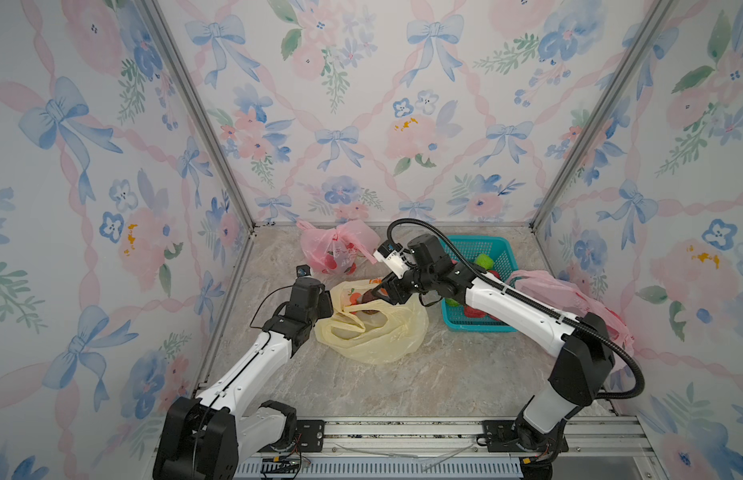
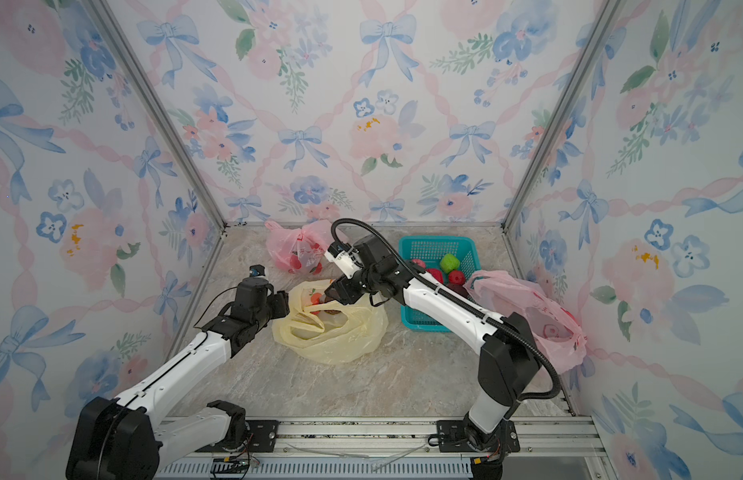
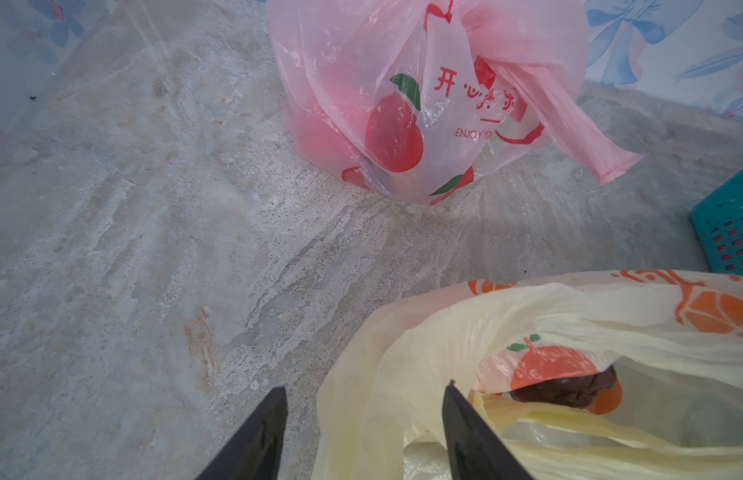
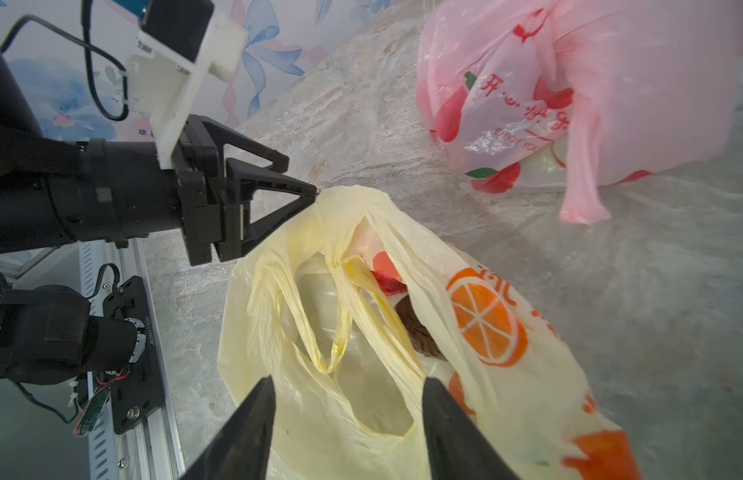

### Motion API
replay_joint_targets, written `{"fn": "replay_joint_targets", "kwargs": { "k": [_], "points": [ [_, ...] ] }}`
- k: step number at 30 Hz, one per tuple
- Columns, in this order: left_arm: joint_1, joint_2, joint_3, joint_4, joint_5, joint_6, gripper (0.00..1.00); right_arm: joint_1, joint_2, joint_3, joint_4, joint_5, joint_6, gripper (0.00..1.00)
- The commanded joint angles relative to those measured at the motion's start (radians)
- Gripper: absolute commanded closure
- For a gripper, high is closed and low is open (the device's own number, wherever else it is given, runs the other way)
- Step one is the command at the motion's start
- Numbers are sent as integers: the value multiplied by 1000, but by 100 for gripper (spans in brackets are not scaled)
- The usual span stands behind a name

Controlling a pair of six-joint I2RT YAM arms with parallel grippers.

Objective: Untie the knot of a plastic bag & take out the apple
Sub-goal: Pick up the apple from the plastic bag.

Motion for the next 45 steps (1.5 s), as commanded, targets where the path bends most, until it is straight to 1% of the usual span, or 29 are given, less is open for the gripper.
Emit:
{"fn": "replay_joint_targets", "kwargs": {
  "k": [1, 3, 5, 7, 11, 16, 20, 24, 30, 34, 35, 36, 40, 42, 43, 45],
  "points": [
    [7, 47, 30, 62, 59, 44, 37, 45, 90, 79, -44, 111, 37, 44],
    [7, 58, 21, 87, 108, 41, 34, 66, 143, 135, -78, 177, 45, 45],
    [7, 51, 6, 107, 151, 36, 33, 78, 183, 170, -99, 204, 54, 46],
    [6, 42, -16, 127, 170, 32, 32, 82, 215, 194, -113, 230, 63, 46],
    [24, 53, -41, 138, 158, 39, 30, 82, 283, 249, -156, 288, 72, 48],
    [40, 55, -58, 173, 111, 46, 29, 82, 324, 272, -145, 320, 84, 49],
    [46, 87, -52, 206, 154, 53, 27, 82, 368, 308, -176, 337, 75, 49],
    [45, 139, -41, 219, 224, 50, 26, 84, 376, 288, -205, 334, 55, 50],
    [38, 177, -76, 238, 320, 46, 25, 89, 318, 193, -228, 316, -2, 50],
    [25, 172, -111, 255, 336, 41, 28, 99, 290, 150, -256, 317, -46, 50],
    [24, 167, -119, 260, 339, 39, 32, 101, 282, 134, -256, 322, -55, 49],
    [24, 162, -127, 264, 345, 39, 38, 102, 277, 119, -253, 324, -61, 49],
    [26, 160, -141, 279, 378, 40, 68, 101, 274, 87, -267, 334, -68, 49],
    [29, 167, -141, 284, 394, 42, 86, 96, 276, 78, -278, 348, -62, 49],
    [30, 169, -139, 285, 397, 44, 100, 92, 271, 68, -275, 348, -55, 49],
    [33, 160, -146, 291, 387, 34, 100, 76, 248, 42, -259, 346, -36, 47]
  ]
}}
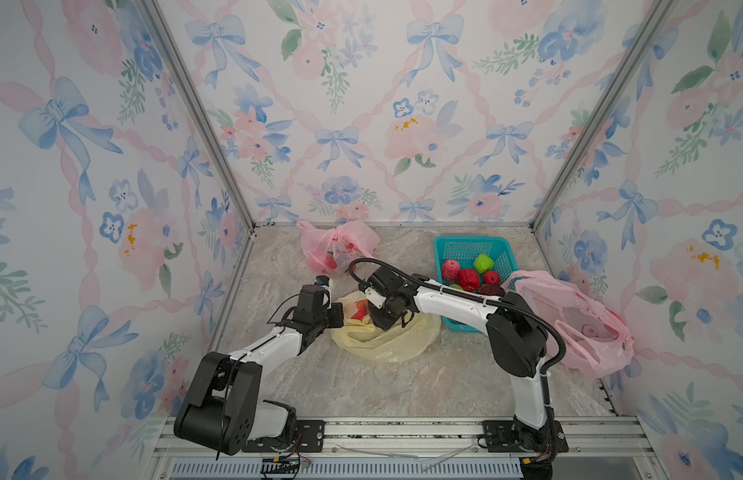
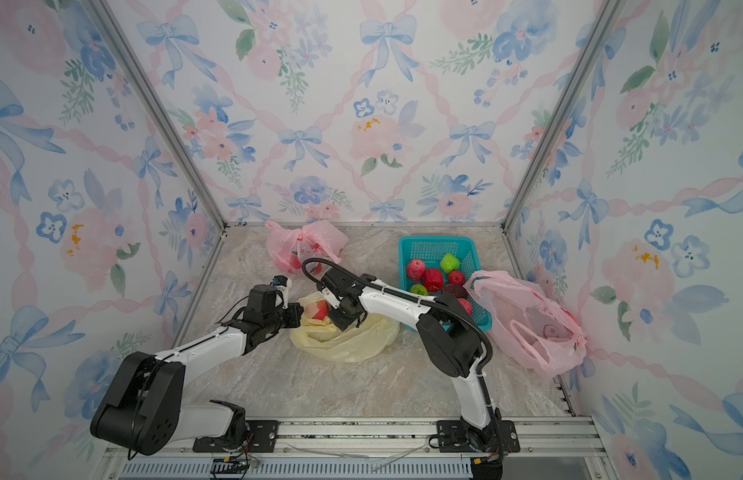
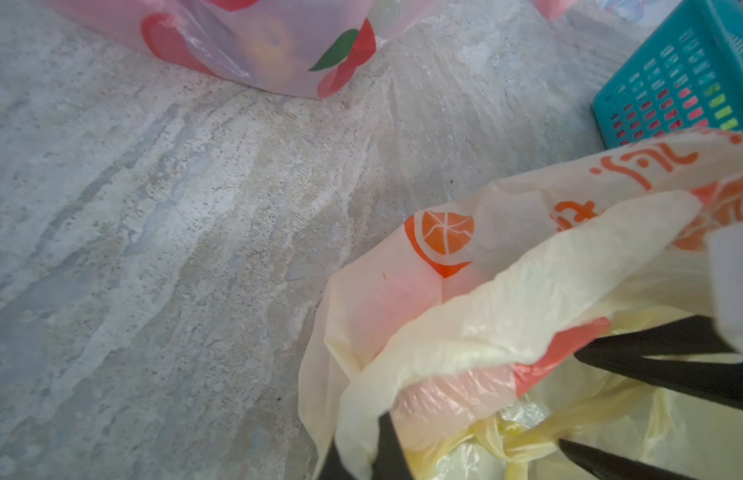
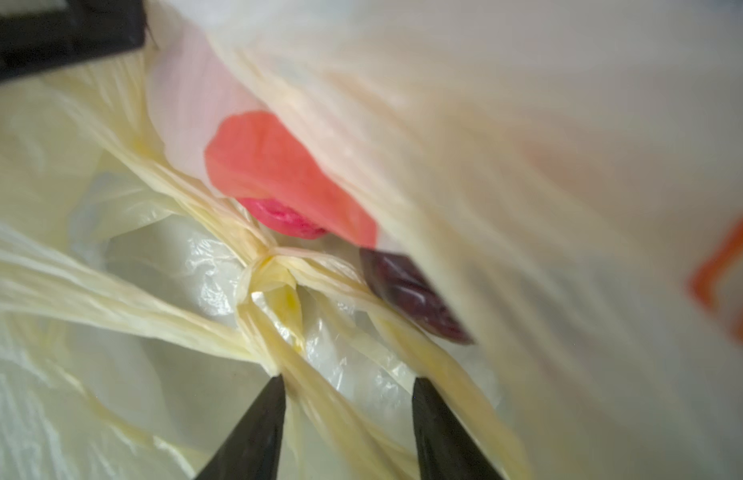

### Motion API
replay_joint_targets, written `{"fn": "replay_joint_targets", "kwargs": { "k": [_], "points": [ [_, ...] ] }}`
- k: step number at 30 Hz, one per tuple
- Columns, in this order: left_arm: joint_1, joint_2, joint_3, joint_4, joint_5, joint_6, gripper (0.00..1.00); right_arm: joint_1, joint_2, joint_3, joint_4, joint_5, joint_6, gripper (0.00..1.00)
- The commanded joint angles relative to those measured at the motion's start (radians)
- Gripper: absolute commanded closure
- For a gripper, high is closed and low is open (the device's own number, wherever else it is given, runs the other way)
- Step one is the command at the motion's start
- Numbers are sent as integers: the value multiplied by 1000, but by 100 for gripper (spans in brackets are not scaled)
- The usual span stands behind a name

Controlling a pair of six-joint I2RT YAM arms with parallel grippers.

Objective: Untie the knot of a plastic bag & take out the apple
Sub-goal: Pick up the apple from the plastic bag.

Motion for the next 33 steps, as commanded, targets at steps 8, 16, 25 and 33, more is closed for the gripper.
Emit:
{"fn": "replay_joint_targets", "kwargs": {
  "k": [8, 16, 25, 33],
  "points": [
    [3, -107, 9, -45, -2, -3, 100, -117, -135, -125, 84, -78, 104, 36],
    [-36, -114, 1, -51, 1, -13, 100, -141, -168, -149, 299, -267, 235, 30],
    [-81, -56, -11, -8, -2, -19, 100, -90, -117, -133, 381, -66, 266, 30],
    [-82, -57, -6, -15, -14, -10, 100, -90, -37, -77, 351, 29, 276, 37]
  ]
}}
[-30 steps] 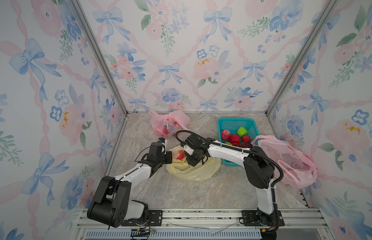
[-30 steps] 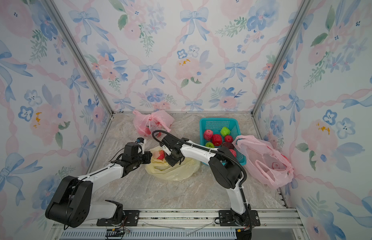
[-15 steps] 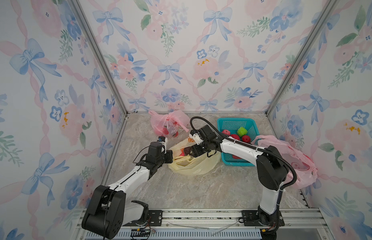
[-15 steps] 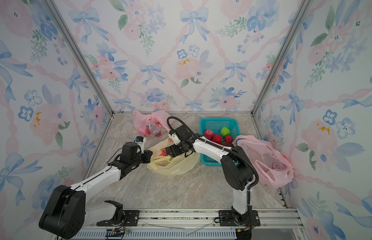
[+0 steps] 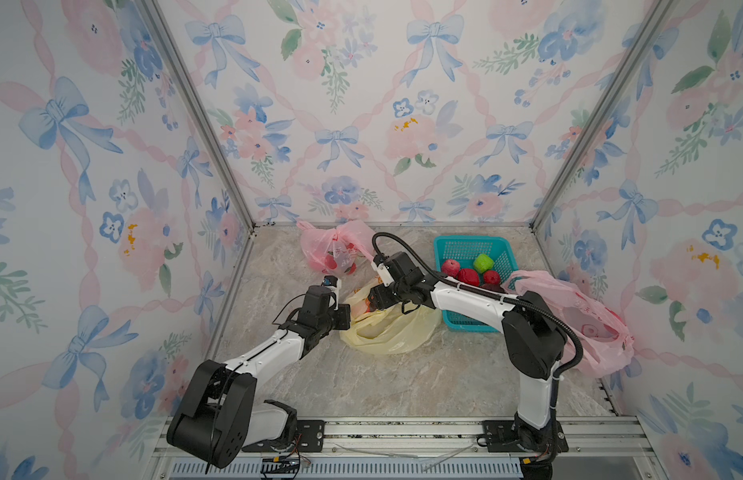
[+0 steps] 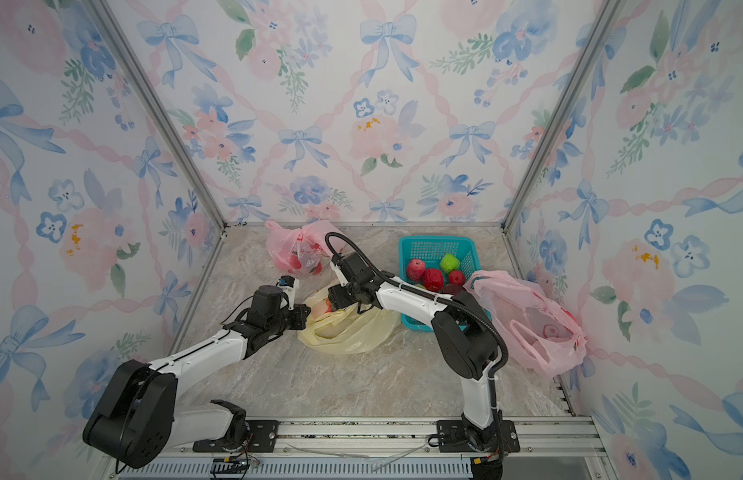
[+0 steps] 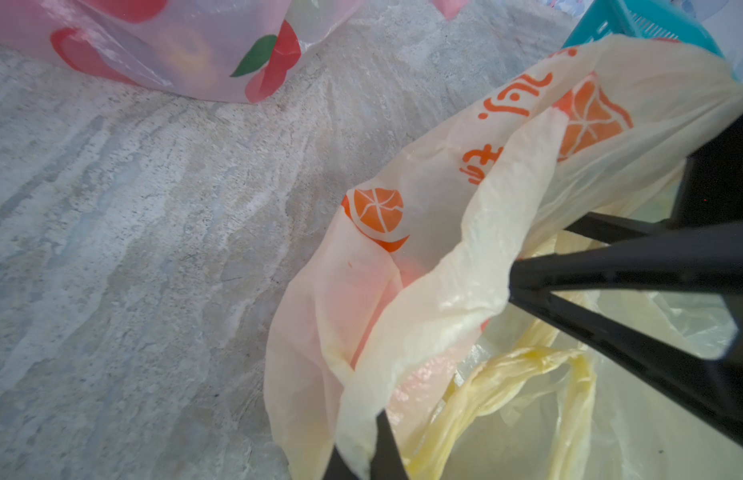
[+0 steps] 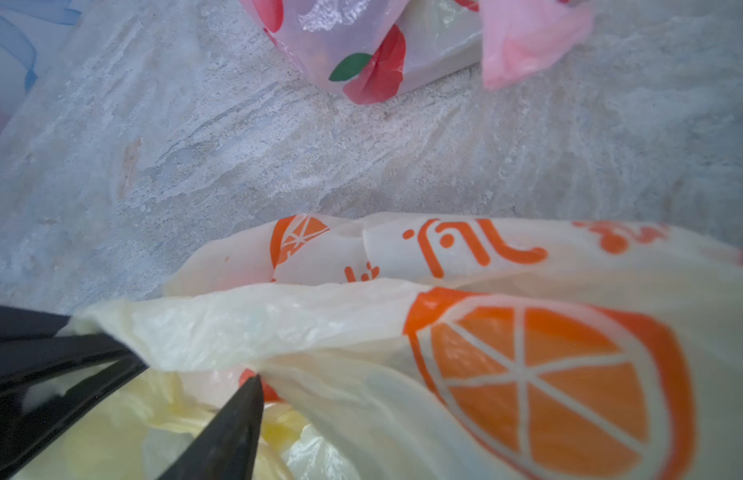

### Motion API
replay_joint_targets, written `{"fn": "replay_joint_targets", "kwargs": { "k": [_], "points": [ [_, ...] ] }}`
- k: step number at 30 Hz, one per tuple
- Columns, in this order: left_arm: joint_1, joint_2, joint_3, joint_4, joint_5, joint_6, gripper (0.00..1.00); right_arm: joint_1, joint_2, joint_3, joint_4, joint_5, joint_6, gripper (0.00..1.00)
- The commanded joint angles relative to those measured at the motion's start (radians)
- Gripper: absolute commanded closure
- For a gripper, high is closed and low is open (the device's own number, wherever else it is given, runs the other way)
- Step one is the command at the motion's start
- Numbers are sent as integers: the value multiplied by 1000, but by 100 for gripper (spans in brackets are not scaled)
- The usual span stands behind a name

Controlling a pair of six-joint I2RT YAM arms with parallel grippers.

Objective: Untie the knot of a plastic bag & take out the apple
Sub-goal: Pick up the apple from the plastic bag.

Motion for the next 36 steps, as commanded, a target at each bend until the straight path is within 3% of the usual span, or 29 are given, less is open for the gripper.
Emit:
{"fn": "replay_joint_targets", "kwargs": {
  "k": [1, 18, 32, 36],
  "points": [
    [-2, -3, -10, 9, -13, 2, 100, 3, 32, 20, -9, 57, 15, 38],
    [13, -10, 1, 2, -4, 8, 100, -1, -50, -110, 92, -3, -19, 28],
    [14, -8, 10, 12, 28, 7, 100, -11, 57, 16, 49, -19, -46, 25],
    [14, -7, 18, 9, 33, 11, 100, -9, 95, 65, 27, 25, -41, 25]
  ]
}}
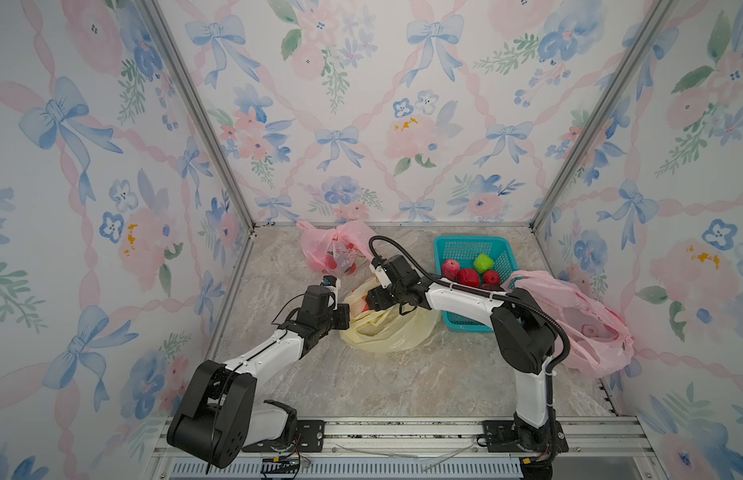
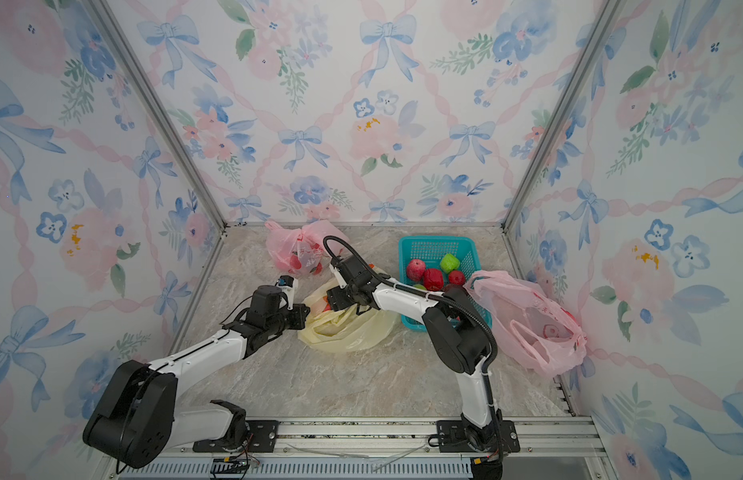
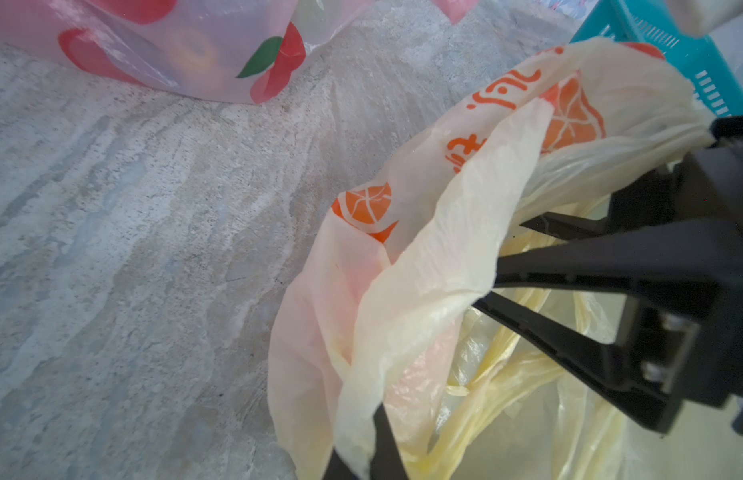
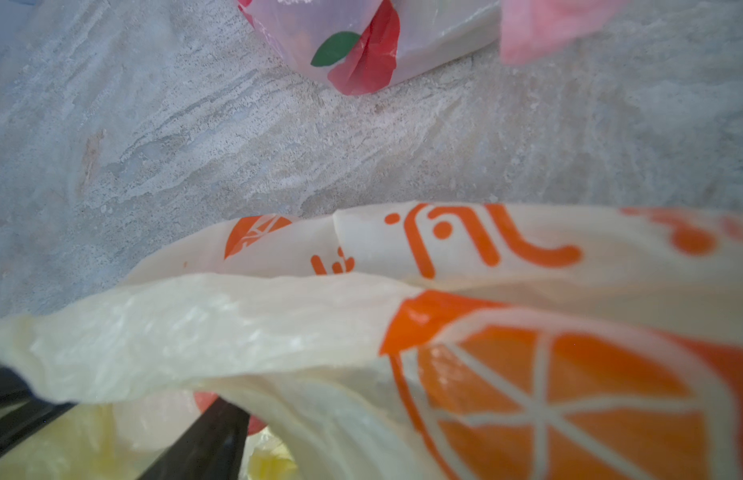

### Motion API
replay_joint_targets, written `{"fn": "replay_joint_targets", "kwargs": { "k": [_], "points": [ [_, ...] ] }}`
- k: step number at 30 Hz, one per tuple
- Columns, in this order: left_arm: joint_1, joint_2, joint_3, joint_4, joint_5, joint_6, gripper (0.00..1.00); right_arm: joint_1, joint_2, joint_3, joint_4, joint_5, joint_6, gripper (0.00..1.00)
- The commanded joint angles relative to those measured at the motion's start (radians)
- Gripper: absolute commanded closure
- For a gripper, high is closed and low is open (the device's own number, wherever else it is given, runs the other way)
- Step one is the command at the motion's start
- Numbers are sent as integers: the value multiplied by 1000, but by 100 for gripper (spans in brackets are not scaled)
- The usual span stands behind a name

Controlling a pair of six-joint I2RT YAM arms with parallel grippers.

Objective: Untie the knot of a plastic bag & take out the apple
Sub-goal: Pick up the apple from the plastic bag.

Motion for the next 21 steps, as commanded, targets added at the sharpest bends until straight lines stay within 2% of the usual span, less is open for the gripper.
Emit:
{"fn": "replay_joint_targets", "kwargs": {
  "k": [1, 13, 21],
  "points": [
    [6, -7, 20, 8, 24, 11, 100, -2, 45, 59, -33, 42, -8, 25],
    [6, -14, 21, 8, 24, 20, 100, 1, 127, 108, -57, 47, -17, 26],
    [11, -37, 18, -13, -13, 20, 100, -4, 72, 73, -49, 19, -25, 42]
  ]
}}
